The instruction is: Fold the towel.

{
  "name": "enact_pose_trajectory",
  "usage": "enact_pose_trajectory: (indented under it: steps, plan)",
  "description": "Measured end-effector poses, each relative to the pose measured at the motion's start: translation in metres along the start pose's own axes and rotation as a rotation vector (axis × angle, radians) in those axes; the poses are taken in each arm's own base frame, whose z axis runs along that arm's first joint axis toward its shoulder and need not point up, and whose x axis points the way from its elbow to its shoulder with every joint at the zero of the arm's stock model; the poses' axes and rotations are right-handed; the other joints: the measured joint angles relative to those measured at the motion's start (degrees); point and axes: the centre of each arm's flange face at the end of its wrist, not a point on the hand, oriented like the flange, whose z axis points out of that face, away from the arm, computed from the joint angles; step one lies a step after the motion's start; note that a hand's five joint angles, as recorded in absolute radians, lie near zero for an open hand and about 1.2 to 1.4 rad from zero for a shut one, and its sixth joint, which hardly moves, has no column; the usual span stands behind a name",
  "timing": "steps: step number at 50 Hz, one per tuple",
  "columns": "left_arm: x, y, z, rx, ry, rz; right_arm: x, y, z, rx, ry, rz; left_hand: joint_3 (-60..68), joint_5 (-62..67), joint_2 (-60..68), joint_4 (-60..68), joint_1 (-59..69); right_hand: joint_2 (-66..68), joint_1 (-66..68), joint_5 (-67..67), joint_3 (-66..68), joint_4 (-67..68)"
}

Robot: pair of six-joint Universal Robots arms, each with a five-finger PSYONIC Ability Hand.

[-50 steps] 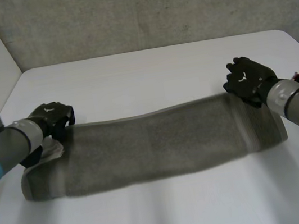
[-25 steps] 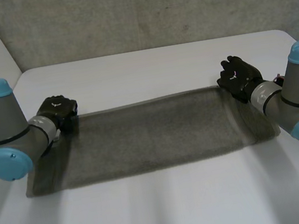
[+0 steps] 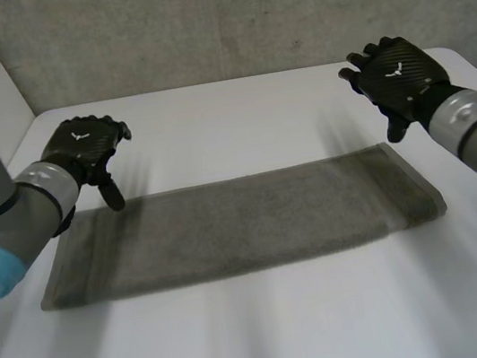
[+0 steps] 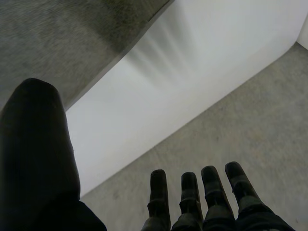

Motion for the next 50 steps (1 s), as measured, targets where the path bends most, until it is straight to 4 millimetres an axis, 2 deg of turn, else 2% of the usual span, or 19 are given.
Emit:
enact_pose_trajectory:
  steps: [2,5,9,13,19,24,29,35,37,40,44,47,50]
  plan:
    - [0.002,-0.008,-0.016,0.017,0.003,-0.015,0.001,-0.001,-0.015,-0.034,-0.028,0.044,0.00,0.00,0.00,0.00,0.00,0.00,0.00,0.00,0.00,0.00]
    - [0.004,-0.011,-0.028,0.022,0.007,-0.034,0.000,0.005,-0.027,-0.094,-0.061,0.077,0.00,0.00,0.00,0.00,0.00,0.00,0.00,0.00,0.00,0.00]
    - [0.010,-0.007,-0.050,0.014,0.022,-0.087,-0.008,0.025,-0.047,-0.240,-0.137,0.121,0.00,0.00,0.00,0.00,0.00,1.49,2.07,1.84,0.00,0.00]
    - [0.017,0.000,-0.063,0.012,0.055,-0.117,-0.013,0.043,-0.057,-0.326,-0.182,0.116,0.00,0.00,0.00,0.00,0.00,4.91,5.67,6.51,0.00,0.00]
    - [0.025,0.009,-0.071,0.015,0.097,-0.135,-0.022,0.072,-0.055,-0.366,-0.207,0.066,0.00,0.00,0.00,0.00,0.00,18.03,18.39,19.19,0.00,0.00]
    - [0.027,0.014,-0.072,0.013,0.107,-0.139,-0.029,0.094,-0.049,-0.372,-0.209,0.049,0.00,0.00,0.00,0.00,0.00,19.78,20.84,21.14,0.00,0.00]
    - [0.026,0.015,-0.071,0.012,0.103,-0.140,-0.035,0.107,-0.044,-0.377,-0.212,0.051,0.00,0.00,0.00,0.00,0.00,19.78,20.94,21.49,0.00,0.00]
    - [0.024,0.014,-0.070,0.013,0.097,-0.142,-0.038,0.114,-0.040,-0.375,-0.209,0.051,0.00,0.00,0.00,0.00,0.00,24.55,25.37,25.57,0.00,0.00]
    - [0.023,0.014,-0.069,0.013,0.095,-0.143,-0.039,0.116,-0.039,-0.373,-0.205,0.049,0.00,0.00,0.00,0.00,0.00,30.30,30.91,31.05,0.00,0.00]
    - [0.023,0.015,-0.069,0.013,0.094,-0.144,-0.038,0.119,-0.037,-0.368,-0.201,0.040,0.00,0.00,0.00,0.00,0.00,46.43,47.02,46.90,0.00,0.00]
    - [0.022,0.014,-0.069,0.014,0.092,-0.145,-0.033,0.122,-0.036,-0.368,-0.183,0.019,0.00,0.00,0.00,0.00,0.00,58.89,59.70,61.78,0.00,0.00]
    - [0.022,0.014,-0.069,0.016,0.092,-0.147,-0.021,0.123,-0.037,-0.370,-0.151,0.003,0.00,0.00,0.00,0.00,0.00,58.94,60.06,62.19,0.00,0.00]
    - [0.022,0.012,-0.070,0.022,0.089,-0.149,0.001,0.123,-0.038,-0.369,-0.090,-0.019,0.00,0.00,0.00,0.00,0.00,58.94,60.07,62.19,0.00,0.00]
